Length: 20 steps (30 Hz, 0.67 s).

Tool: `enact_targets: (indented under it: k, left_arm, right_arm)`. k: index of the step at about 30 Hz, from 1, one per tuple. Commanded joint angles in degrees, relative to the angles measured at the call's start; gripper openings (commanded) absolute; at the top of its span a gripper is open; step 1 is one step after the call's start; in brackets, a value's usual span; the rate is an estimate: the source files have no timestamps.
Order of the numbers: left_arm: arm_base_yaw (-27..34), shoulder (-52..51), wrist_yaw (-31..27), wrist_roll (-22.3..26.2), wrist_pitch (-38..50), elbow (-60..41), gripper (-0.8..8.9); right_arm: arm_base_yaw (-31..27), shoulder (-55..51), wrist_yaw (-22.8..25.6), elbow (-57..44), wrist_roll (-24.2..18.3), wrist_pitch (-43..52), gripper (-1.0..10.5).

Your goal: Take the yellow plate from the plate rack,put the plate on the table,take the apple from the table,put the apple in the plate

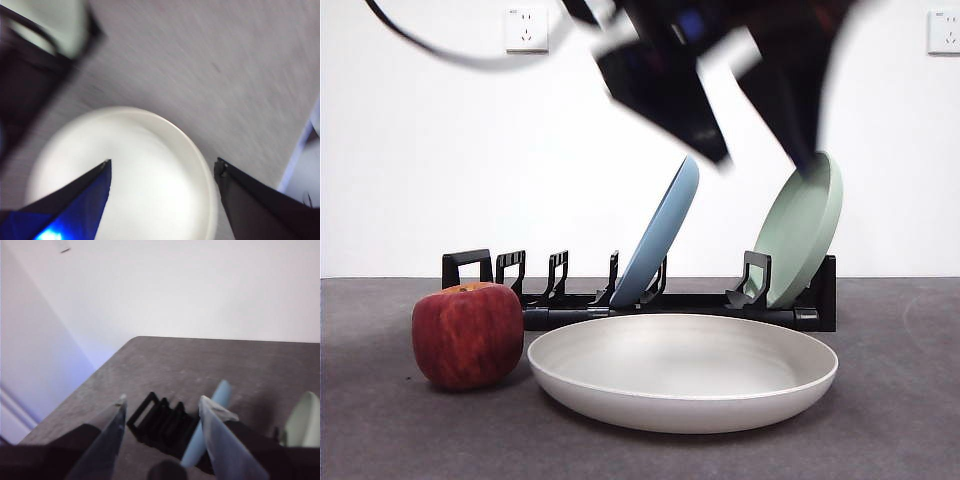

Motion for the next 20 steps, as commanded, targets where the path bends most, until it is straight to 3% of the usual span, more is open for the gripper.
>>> enact_targets:
  k: [1,5,9,20]
  left_arm:
    - [3.10,-4.50,-1.42,-0.17,0.26,-0.24,3.45]
    - [9.29,-12.02,-2.21,-0.13,0.02,-0.24,3.45]
    - [17.90,-19.82,-2.21,-0.13,-1.81,-0.24,3.45]
    - [38.86,-39.01,-2.21,0.35,-8.92,-0.24,3.45]
  right_arm:
    - [2.54,1.27,0.09,1.20,-1.73,0.42,2.5]
    - [7.37,3.23,2.36,2.21,-3.13,0.39,2.6]
    - [14.03,5.62,6.60,2.82,-5.62,0.35,3.9]
    - [32.26,17.55,18.45,8.20,-13.35,-6.62,4.2]
